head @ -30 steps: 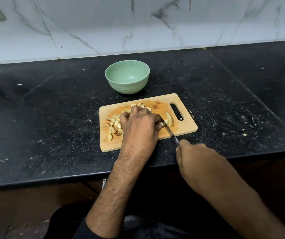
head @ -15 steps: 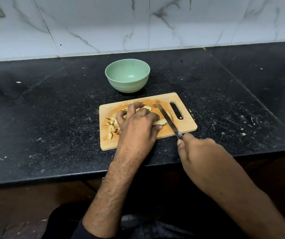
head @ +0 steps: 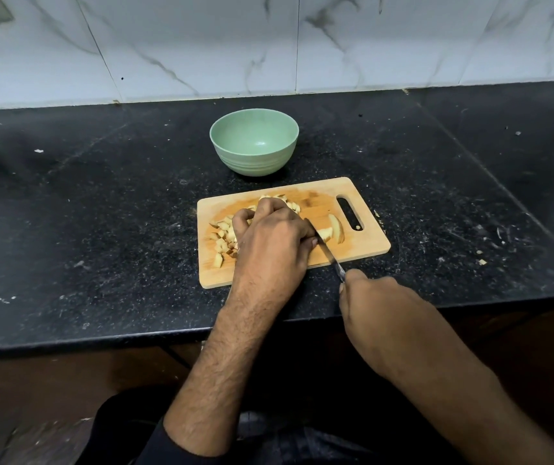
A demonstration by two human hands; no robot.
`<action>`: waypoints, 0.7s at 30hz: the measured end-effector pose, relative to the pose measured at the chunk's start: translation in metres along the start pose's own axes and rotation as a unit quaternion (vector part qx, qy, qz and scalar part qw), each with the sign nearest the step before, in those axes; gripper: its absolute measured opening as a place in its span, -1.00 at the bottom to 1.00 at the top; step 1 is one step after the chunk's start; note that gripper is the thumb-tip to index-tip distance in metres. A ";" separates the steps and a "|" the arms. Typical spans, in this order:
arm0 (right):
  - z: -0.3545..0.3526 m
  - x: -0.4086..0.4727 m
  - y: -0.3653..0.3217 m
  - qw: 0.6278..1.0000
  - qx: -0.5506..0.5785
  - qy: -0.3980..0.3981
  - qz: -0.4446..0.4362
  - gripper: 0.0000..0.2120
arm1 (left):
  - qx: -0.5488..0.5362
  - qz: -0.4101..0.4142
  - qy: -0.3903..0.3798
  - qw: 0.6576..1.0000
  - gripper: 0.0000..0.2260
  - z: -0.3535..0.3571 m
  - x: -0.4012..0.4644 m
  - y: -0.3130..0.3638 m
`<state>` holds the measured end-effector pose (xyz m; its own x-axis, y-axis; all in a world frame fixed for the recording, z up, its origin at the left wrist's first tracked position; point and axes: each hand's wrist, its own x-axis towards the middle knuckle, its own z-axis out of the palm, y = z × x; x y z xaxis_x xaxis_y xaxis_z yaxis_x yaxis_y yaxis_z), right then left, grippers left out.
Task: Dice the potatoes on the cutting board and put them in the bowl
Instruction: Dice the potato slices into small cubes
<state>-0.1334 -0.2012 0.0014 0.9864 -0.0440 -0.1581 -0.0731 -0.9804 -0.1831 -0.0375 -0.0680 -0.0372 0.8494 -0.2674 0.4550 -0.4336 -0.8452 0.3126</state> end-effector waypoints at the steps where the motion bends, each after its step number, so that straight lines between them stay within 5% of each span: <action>1: 0.000 0.003 0.000 1.000 -0.004 -0.003 0.000 -0.86 | -0.002 0.001 0.002 1.000 -0.94 0.000 0.000 0.000; 21: -0.004 -0.017 -0.006 1.000 0.014 0.009 -0.009 -0.75 | -0.017 -0.019 -0.003 1.000 -0.91 -0.006 -0.003 -0.009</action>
<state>-0.1489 -0.1948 0.0087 0.9902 -0.0305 -0.1365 -0.0595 -0.9751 -0.2137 -0.0382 -0.0571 -0.0369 0.8672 -0.2386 0.4371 -0.4110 -0.8387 0.3574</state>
